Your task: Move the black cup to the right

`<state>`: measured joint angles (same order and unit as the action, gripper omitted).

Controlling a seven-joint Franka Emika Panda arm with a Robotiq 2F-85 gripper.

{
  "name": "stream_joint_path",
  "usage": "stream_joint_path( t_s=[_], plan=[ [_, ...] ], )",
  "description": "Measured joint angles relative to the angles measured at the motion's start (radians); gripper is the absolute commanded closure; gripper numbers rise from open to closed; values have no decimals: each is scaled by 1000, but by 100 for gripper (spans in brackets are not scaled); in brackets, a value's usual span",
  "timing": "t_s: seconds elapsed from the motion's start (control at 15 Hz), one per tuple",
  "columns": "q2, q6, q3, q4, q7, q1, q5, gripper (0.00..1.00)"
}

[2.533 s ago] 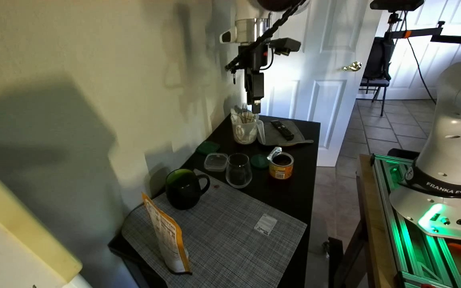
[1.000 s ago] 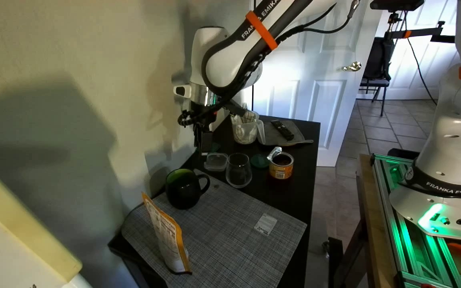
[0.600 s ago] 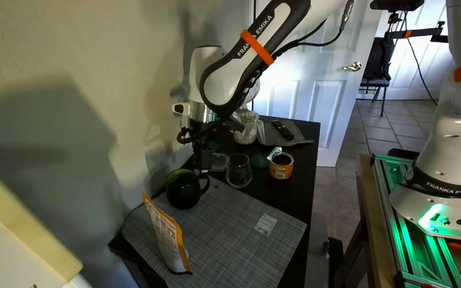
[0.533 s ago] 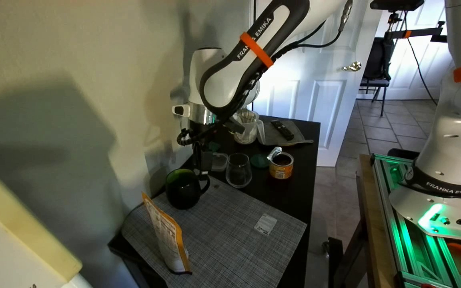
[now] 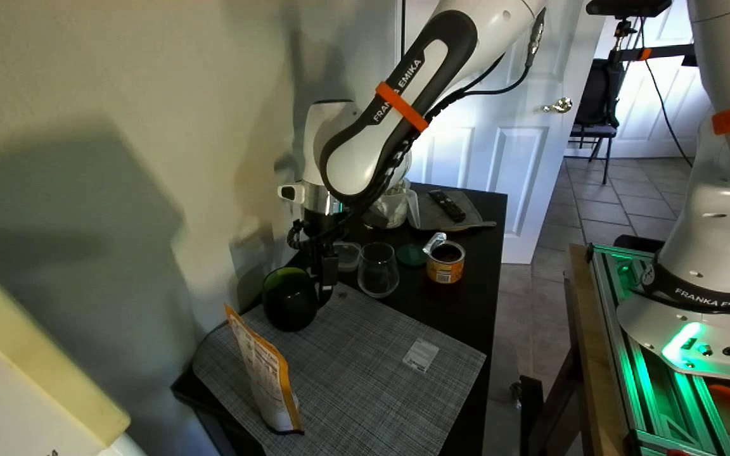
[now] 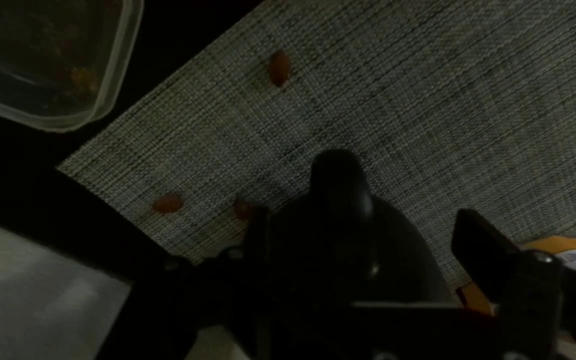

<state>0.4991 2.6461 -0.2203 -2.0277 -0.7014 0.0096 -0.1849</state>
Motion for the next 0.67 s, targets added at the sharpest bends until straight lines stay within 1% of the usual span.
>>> stream_joint_path(
  t_s=[0.07, 0.13, 0.27, 0.33, 0.47, 0.6, 0.67],
  plan=[
    [4, 23, 0, 0, 9, 0, 13, 20],
    [7, 44, 0, 0, 18, 0, 26, 36],
    [11, 64, 0, 0, 35, 0, 54, 50],
    [13, 67, 0, 0, 42, 0, 64, 60],
    [15, 69, 0, 0, 56, 0, 83, 76],
    [16, 69, 0, 0, 70, 1, 102, 89],
    [16, 69, 0, 0, 75, 1, 112, 98]
  ],
)
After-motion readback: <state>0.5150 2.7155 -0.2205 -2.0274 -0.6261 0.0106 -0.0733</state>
